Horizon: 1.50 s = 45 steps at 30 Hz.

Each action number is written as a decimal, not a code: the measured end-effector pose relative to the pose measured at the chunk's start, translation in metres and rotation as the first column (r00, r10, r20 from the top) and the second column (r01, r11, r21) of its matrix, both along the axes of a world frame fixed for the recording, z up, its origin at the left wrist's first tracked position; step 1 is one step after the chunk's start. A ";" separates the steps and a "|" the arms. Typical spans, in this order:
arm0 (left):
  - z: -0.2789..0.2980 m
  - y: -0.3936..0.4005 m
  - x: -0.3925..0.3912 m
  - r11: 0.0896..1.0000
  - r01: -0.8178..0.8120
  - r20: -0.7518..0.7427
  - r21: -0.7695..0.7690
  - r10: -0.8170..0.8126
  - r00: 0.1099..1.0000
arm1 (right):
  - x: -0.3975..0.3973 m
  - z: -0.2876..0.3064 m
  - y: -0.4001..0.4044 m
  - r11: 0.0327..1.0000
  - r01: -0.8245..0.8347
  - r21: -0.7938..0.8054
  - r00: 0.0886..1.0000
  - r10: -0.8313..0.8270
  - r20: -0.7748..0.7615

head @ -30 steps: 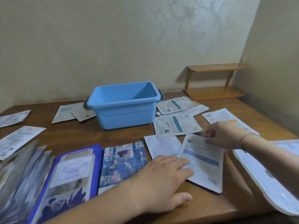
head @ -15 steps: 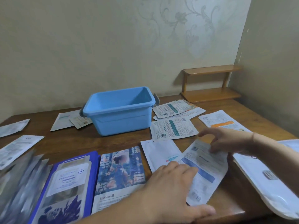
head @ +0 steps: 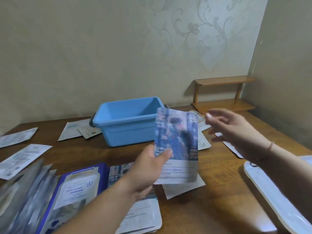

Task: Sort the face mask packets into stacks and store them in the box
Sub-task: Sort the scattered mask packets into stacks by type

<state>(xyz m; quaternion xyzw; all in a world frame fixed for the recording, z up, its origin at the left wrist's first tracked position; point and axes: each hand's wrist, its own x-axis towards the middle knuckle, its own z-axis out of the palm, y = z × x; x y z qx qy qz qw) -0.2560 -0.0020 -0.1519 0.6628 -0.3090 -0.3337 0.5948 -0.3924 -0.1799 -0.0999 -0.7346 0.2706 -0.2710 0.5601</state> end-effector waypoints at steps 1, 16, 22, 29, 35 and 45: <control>0.003 0.005 0.005 0.998 0.004 -0.198 -0.058 -0.016 0.980 | 0.005 -0.003 0.005 0.988 -0.112 0.106 0.994 0.113 0.003; -0.003 0.100 0.068 0.970 -0.219 0.248 0.102 0.188 0.950 | 0.078 -0.054 0.089 0.854 -0.338 0.395 0.879 0.437 -0.192; -0.010 0.106 0.075 0.950 -0.204 0.327 0.237 0.120 0.937 | 0.085 -0.066 0.104 0.884 -0.313 0.348 0.874 0.411 -0.258; -0.010 0.095 0.084 0.949 -0.185 0.444 0.256 0.055 0.894 | 0.083 -0.063 0.112 0.939 -0.331 -0.095 0.853 0.254 -0.457; 0.001 0.047 0.088 0.861 -0.113 0.700 0.496 -0.320 0.639 | 0.042 -0.043 0.133 0.539 -0.658 -0.525 0.649 0.053 -0.759; -0.025 0.029 0.088 0.768 -0.130 0.690 0.628 -0.472 0.548 | 0.038 -0.075 0.141 0.329 -0.667 -0.669 0.705 -0.012 -0.709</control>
